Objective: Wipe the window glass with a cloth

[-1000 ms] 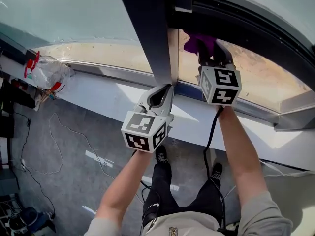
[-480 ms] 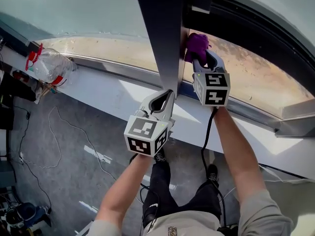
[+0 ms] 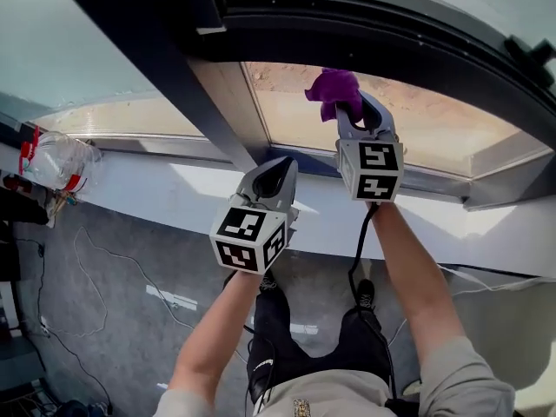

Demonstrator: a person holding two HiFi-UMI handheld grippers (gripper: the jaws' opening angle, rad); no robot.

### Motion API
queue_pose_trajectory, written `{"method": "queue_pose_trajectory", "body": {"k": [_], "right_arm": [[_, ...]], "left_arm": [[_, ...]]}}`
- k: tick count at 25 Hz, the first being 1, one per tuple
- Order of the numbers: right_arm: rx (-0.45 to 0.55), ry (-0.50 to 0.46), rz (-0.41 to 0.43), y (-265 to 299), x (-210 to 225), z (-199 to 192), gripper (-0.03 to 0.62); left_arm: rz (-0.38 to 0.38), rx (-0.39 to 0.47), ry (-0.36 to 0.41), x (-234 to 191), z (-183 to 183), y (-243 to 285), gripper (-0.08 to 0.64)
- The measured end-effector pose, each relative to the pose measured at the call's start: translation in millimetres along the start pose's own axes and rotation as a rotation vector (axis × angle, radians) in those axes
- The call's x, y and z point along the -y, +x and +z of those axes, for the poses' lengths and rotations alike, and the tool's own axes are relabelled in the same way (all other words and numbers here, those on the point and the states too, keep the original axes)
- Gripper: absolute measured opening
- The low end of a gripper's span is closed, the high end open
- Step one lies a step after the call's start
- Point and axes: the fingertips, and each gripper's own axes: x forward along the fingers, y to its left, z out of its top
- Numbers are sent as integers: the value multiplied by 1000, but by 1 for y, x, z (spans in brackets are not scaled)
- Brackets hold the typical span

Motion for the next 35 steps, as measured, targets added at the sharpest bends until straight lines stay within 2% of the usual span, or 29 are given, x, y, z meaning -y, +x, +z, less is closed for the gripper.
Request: {"method": "queue_pose_trajectory", "body": {"k": [3, 8, 19, 27, 35], "right_arm": [[-6, 5, -46, -24, 49, -9, 129], [-23, 1, -171, -70, 144, -20, 129], [-14, 32, -357, -164, 319, -29, 129], [-1, 94, -490, -217, 414, -38, 129], [12, 188, -658, -261, 496, -60, 127]], "left_arm": [[-42, 2, 8, 38, 0, 25, 0], [-153, 1, 22, 108, 2, 76, 0], [-304, -2, 61, 256, 8, 157, 0], [-381, -20, 92, 328, 4, 192, 0], [-438, -44, 123, 373, -6, 211, 0]]}}
